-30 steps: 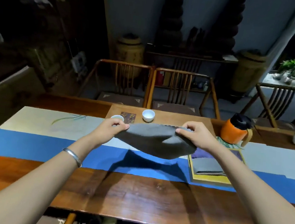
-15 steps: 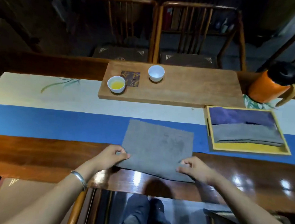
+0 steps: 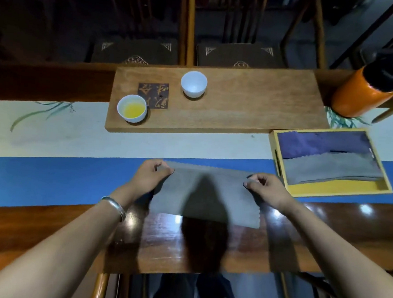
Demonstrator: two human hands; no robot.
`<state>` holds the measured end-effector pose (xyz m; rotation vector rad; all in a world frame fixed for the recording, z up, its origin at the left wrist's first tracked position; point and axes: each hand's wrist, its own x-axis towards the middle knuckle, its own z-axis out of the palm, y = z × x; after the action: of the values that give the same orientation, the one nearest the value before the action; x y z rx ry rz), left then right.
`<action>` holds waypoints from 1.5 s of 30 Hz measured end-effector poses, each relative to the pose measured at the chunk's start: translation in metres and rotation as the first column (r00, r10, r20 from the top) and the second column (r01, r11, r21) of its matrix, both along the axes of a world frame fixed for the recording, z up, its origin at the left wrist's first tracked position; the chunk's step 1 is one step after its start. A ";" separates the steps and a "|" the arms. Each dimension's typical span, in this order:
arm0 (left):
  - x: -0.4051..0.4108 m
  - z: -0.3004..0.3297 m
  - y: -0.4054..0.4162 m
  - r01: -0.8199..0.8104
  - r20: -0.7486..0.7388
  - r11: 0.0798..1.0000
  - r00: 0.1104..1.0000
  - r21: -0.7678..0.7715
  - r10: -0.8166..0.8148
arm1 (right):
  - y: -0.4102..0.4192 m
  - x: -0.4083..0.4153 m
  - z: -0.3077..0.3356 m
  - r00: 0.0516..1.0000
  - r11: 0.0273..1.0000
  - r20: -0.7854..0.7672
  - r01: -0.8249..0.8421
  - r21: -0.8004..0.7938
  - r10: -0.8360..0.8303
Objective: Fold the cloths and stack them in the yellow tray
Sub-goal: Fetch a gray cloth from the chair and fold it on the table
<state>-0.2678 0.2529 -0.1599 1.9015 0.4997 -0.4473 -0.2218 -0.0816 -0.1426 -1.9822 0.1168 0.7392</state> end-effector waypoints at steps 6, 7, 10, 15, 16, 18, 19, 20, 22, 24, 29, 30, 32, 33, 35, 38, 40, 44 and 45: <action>0.039 -0.011 0.003 0.200 -0.009 0.925 0.978 0.322 -0.209 | 0.007 0.021 -0.019 0.993 0.966 0.122 0.024 -0.259 0.008; 0.041 -0.013 0.005 0.230 -0.031 0.906 0.972 0.356 -0.235 | 0.008 0.022 -0.022 0.988 0.952 0.147 0.005 -0.306 0.042; 0.045 -0.015 0.007 0.308 -0.093 0.863 0.951 0.402 -0.296 | 0.012 0.022 -0.029 0.977 0.924 0.176 -0.046 -0.381 0.122; 0.046 -0.016 0.010 0.349 -0.141 0.770 0.935 0.535 -0.326 | 0.016 0.017 -0.028 0.943 0.813 0.272 0.005 -0.583 0.189; 0.045 -0.017 0.012 0.338 -0.148 0.752 0.939 0.566 -0.311 | 0.017 0.016 -0.026 0.929 0.769 0.295 0.019 -0.639 0.223; 0.040 -0.018 0.018 0.297 -0.155 0.730 0.954 0.616 -0.258 | 0.020 0.013 -0.023 0.906 0.704 0.311 0.021 -0.710 0.287; 0.038 -0.018 0.022 0.273 -0.151 0.731 0.961 0.626 -0.231 | 0.021 0.011 -0.021 0.898 0.689 0.316 0.020 -0.724 0.306; 0.036 -0.017 0.026 0.249 -0.136 0.742 0.968 0.622 -0.210 | 0.021 0.010 -0.019 0.892 0.690 0.328 0.025 -0.723 0.311; 0.028 -0.016 0.034 0.211 -0.064 0.789 0.975 0.577 -0.214 | 0.018 0.006 -0.013 0.882 0.741 0.370 0.037 -0.670 0.291; 0.016 -0.013 0.037 0.218 0.039 0.842 0.962 0.493 -0.271 | 0.012 -0.003 -0.007 0.872 0.806 0.387 -0.014 -0.592 0.299; -0.036 -0.012 0.028 0.461 0.079 0.733 0.819 0.501 -0.569 | -0.007 -0.046 0.000 0.794 0.751 0.270 -0.317 -0.580 0.544; -0.045 -0.013 0.026 0.490 0.061 0.707 0.799 0.511 -0.598 | -0.012 -0.054 -0.001 0.775 0.730 0.259 -0.345 -0.589 0.576; -0.060 -0.016 0.024 0.540 0.004 0.659 0.772 0.523 -0.636 | -0.019 -0.069 -0.003 0.749 0.691 0.232 -0.383 -0.613 0.621; -0.066 -0.017 0.024 0.558 -0.021 0.629 0.757 0.541 -0.653 | -0.022 -0.075 -0.004 0.727 0.653 0.206 -0.407 -0.639 0.655; -0.072 -0.019 0.026 0.561 -0.038 0.589 0.742 0.581 -0.670 | -0.025 -0.082 -0.008 0.668 0.555 0.145 -0.453 -0.698 0.729; -0.073 -0.020 0.027 0.519 -0.019 0.593 0.762 0.615 -0.648 | -0.023 -0.086 -0.012 0.658 0.516 0.126 -0.442 -0.733 0.743; -0.073 -0.019 0.027 0.513 -0.010 0.586 0.758 0.628 -0.652 | -0.017 -0.087 -0.014 0.656 0.501 0.130 -0.418 -0.758 0.744; -0.075 -0.013 0.026 0.494 0.027 0.619 0.768 0.610 -0.640 | -0.006 -0.086 -0.014 0.684 0.479 0.102 -0.389 -0.787 0.722; -0.077 -0.010 0.026 0.484 0.036 0.633 0.777 0.604 -0.629 | -0.006 -0.088 -0.012 0.704 0.503 0.117 -0.372 -0.780 0.701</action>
<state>-0.3453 0.2787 -0.1703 2.6688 -0.1956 -0.4848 -0.3098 -0.0872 -0.1551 -2.9721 -0.6510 0.6798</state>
